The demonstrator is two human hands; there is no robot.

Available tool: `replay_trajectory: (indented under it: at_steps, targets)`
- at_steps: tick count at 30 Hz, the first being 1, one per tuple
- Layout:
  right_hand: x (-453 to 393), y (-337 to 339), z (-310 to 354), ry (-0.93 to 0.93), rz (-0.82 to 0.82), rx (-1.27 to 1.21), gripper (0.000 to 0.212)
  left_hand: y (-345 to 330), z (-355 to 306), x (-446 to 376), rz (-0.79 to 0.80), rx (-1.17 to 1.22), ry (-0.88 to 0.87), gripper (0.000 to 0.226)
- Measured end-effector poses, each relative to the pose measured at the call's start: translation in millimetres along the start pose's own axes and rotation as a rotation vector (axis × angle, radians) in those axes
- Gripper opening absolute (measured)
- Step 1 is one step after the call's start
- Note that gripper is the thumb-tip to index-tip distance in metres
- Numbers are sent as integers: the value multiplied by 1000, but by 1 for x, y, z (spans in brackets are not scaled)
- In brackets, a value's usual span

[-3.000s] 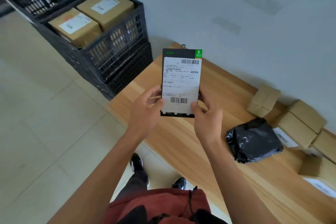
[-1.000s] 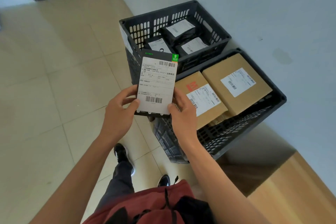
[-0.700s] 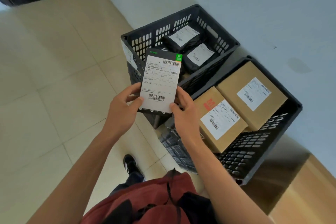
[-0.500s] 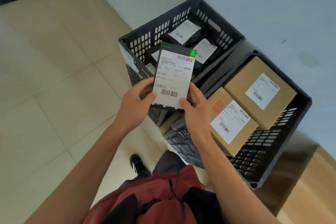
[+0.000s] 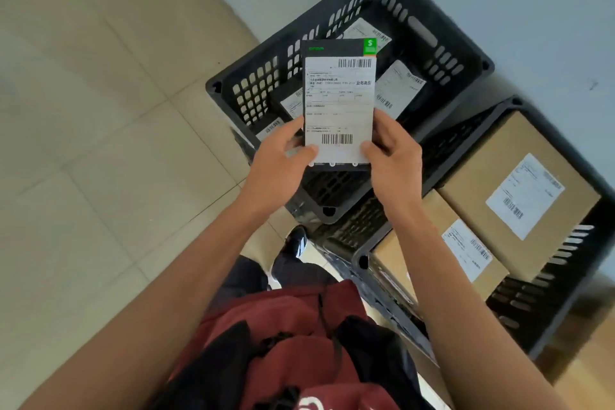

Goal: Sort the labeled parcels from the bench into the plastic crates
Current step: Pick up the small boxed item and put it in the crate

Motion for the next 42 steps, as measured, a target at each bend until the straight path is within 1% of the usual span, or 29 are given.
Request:
replay_trajectory:
  at_steps: [4,7,10,11,14,15,18,19,22,24,25,26,29,31,33,37,42]
  targets:
    - [-40,-13,-7,-6,90,96,55,4,10,-26,-25,171,127,41]
    - [-71,-26,-18,-27,161,173,53,8,19,-46,-53,363,273,38]
    - [-91,-42,-34,-60,269,219,53,7,29,-59,-98,554,407,21]
    - [-96,-48,-39,-65,302,232,53,6,33,-64,-121,592,433,19]
    - [-107,-64,-48,-82,387,266,57,-2,45,-75,-214,679,522,24]
    - [-111,-69,-51,-88,409,284,58,-5,49,-79,-246,682,553,27]
    - [-120,-80,-62,-105,462,319,62,-14,64,-94,-347,690,609,50]
    - [-123,-82,-66,-105,470,327,62,-16,67,-98,-384,696,624,52]
    - [-133,-90,-78,-107,531,342,64,-18,79,-108,-484,741,650,48]
    - [-138,-95,-88,-111,583,368,65,-17,89,-114,-546,732,669,42]
    - [-140,-97,-92,-113,611,387,65,-17,96,-118,-572,715,680,43]
    - [-142,-99,-96,-108,637,401,65,-18,102,-121,-584,698,691,49]
    - [-151,-102,-112,-113,675,427,61,-25,122,-135,-632,660,700,83]
    - [-157,-103,-119,-126,689,442,59,-27,121,-136,-660,627,713,93]
    - [-162,-105,-120,-140,701,439,59,-27,112,-131,-680,622,700,94]
    - [-172,-110,-119,-130,734,448,54,-27,85,-117,-652,580,629,79]
    - [-169,-112,-125,-154,751,397,52,-30,80,-116,-611,551,582,82]
Point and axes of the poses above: each hand's wrist, its own x-axis away from the middle knuckle, its own y-axis out of the back of the hand, z = x × y, the point moved 5 cm from there along -x, towards the middle knuckle, and after that the axes turned 8 degrees about z, right-handed, at the moved point
